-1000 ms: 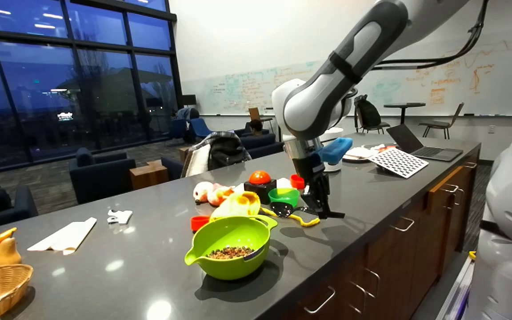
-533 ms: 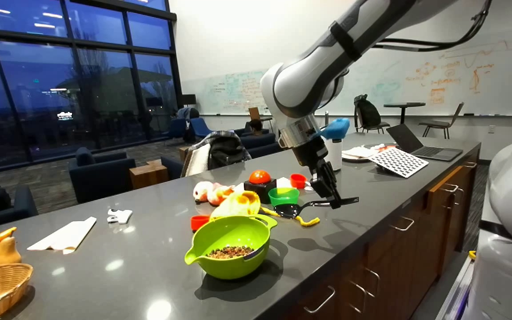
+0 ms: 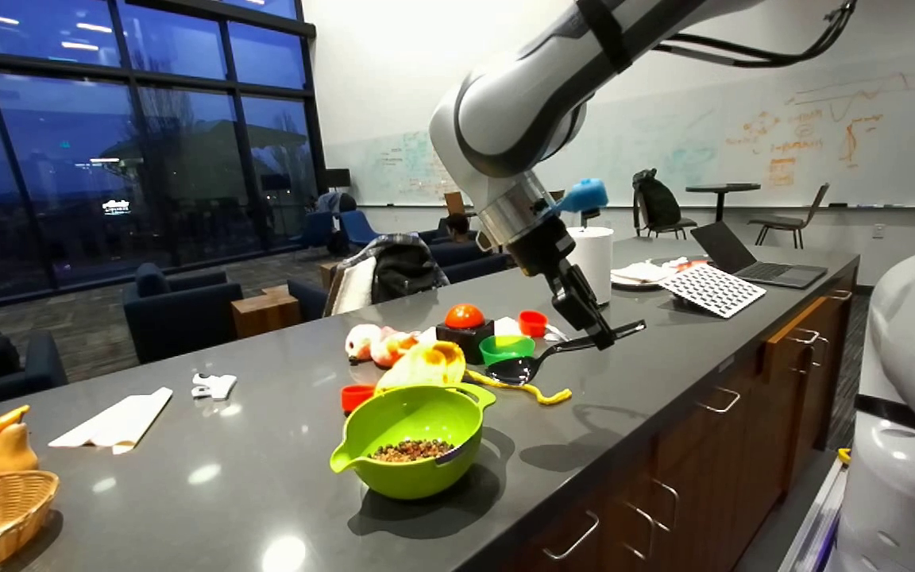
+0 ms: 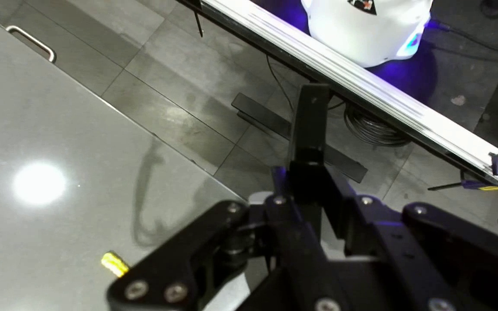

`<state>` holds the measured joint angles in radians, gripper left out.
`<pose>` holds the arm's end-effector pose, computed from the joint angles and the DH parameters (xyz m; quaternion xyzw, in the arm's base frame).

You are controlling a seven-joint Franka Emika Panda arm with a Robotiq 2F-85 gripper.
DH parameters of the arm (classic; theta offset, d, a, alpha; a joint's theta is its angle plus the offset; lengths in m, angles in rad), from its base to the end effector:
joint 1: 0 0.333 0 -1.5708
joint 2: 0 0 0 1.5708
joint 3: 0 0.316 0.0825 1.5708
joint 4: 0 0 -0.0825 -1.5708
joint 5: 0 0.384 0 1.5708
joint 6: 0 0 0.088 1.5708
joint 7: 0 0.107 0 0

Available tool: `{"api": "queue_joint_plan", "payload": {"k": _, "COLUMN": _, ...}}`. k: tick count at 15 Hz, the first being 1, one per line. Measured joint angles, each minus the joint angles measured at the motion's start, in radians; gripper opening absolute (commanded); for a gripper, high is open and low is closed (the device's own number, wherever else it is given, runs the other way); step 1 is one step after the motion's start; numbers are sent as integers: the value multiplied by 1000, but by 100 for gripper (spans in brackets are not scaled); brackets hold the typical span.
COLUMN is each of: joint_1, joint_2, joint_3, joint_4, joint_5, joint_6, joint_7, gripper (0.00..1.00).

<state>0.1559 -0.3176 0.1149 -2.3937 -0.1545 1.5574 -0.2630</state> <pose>0.3702 0.0861 0.4096 0.9249 0.2648 -0.2568 0.0923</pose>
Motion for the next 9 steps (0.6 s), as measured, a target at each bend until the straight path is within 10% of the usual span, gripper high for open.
{"api": "queue_joint_plan", "payload": {"k": 9, "joint_1": 28, "joint_2": 172, "joint_3": 76, "joint_4": 142, "joint_5": -113, "joint_6": -208, "joint_7": 19, "gripper": 6}}
